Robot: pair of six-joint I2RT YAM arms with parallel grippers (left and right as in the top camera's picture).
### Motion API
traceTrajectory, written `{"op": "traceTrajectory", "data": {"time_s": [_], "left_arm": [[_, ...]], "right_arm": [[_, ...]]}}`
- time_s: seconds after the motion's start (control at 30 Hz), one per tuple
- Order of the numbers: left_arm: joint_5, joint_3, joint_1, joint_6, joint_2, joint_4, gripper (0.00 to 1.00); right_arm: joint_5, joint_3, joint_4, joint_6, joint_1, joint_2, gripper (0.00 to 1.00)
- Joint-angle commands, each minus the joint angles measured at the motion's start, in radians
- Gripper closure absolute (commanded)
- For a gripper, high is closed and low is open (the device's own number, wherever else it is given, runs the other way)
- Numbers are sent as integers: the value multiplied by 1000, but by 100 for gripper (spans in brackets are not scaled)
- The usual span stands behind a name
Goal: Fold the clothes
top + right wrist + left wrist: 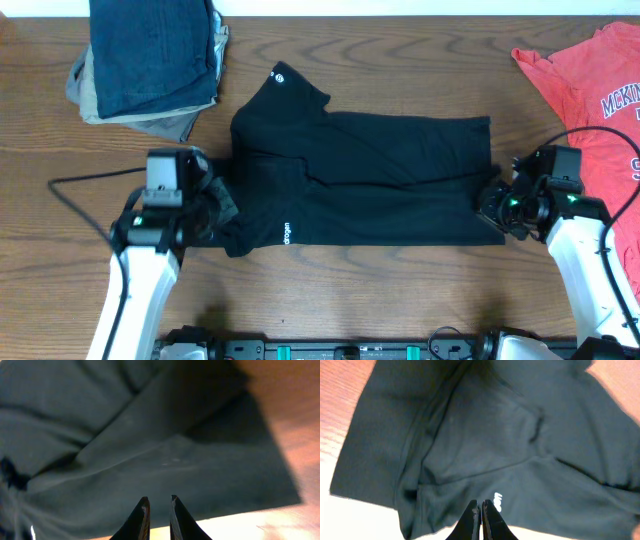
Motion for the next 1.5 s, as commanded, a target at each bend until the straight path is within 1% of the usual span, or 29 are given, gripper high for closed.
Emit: {"op": "traceTrajectory", "data": {"time_s": [0.0,0.17,0.3,0.47,0.57,0.7,0.8,0.93,1.07,1.17,1.23,1.33,1.47], "left_arm": [[-1,-5,4,38,120,29,94],[53,-5,2,38,312,95,94],[77,-5,-1,38,432,139,94],[75,-5,-1,38,504,149,94],[72,-6,-1,38,523,146,94],[65,-11,-1,34,536,141,94],[65,-30,-1,27,536,131,94],[65,-70,-1,-25,536,114,94],[66,-77,-1,-72,532,17,94],[66,-77,-1,-72,502,-37,94],[66,-77,-1,-72,465,-71,94],[65,-77,-1,-72,364,-132,94],[65,-77,-1,-60,185,-220,94]], "right_arm": [[-62,8,11,-57,45,23,87],[-22,8,23,-19,92,98,88],[10,8,42,-1,103,179,93],[16,8,83,19,103,267,94],[18,8,102,36,103,316,96],[46,8,127,54,103,375,96],[50,8,126,59,103,415,99],[50,8,104,84,103,443,99],[58,8,50,129,103,436,99],[75,8,5,151,103,418,99],[102,8,-29,164,103,398,99],[164,8,-99,168,103,342,99],[217,8,-184,172,103,248,99]]}}
